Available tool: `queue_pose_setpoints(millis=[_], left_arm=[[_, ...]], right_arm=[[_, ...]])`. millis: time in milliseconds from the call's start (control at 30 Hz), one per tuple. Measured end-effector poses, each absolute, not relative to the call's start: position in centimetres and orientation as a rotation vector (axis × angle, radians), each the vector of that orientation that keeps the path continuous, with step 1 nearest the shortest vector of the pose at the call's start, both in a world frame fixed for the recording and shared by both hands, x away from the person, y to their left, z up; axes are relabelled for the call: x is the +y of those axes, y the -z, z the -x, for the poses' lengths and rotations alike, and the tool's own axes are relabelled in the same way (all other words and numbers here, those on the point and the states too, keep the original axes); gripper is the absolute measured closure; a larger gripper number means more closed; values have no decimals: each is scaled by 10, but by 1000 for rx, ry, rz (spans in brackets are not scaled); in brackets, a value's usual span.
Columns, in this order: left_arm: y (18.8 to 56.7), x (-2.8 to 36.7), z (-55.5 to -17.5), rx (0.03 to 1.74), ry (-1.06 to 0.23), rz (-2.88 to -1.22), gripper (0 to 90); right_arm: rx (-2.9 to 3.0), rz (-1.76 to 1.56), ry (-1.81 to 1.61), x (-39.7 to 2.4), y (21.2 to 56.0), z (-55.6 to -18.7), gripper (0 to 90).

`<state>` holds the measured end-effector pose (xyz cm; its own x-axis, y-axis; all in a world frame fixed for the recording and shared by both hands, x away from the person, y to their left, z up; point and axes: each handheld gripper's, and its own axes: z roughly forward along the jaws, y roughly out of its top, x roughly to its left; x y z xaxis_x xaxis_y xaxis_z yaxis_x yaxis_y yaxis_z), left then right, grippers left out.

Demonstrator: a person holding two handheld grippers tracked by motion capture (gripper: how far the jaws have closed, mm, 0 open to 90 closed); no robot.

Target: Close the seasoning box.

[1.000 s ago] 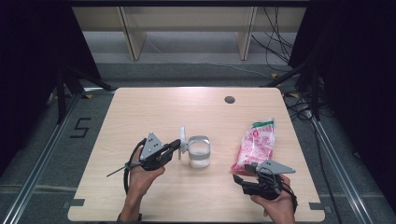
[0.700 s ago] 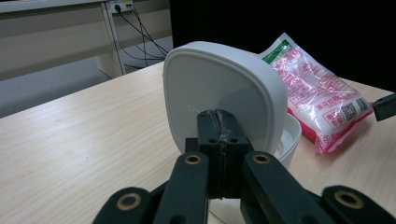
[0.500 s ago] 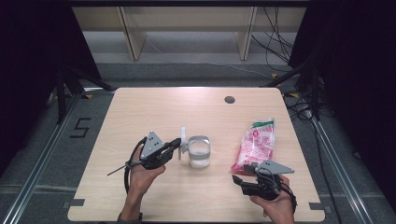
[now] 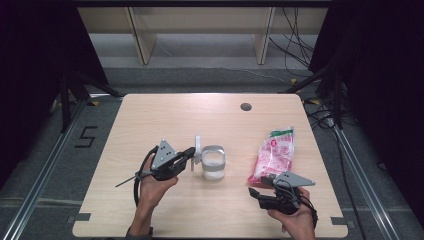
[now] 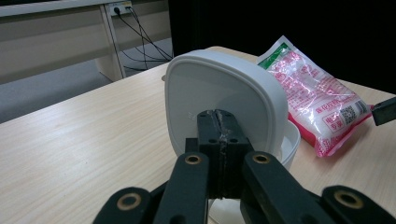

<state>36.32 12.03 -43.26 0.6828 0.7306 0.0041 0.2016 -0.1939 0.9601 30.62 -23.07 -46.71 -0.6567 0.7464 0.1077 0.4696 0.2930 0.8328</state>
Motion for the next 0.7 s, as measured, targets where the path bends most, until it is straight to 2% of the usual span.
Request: queue_pose_setpoints(millis=[700], left_arm=[[430, 112, -363, 727, -563, -1740, 890]], right_arm=[[2261, -1103, -1324, -229, 467, -306, 393]])
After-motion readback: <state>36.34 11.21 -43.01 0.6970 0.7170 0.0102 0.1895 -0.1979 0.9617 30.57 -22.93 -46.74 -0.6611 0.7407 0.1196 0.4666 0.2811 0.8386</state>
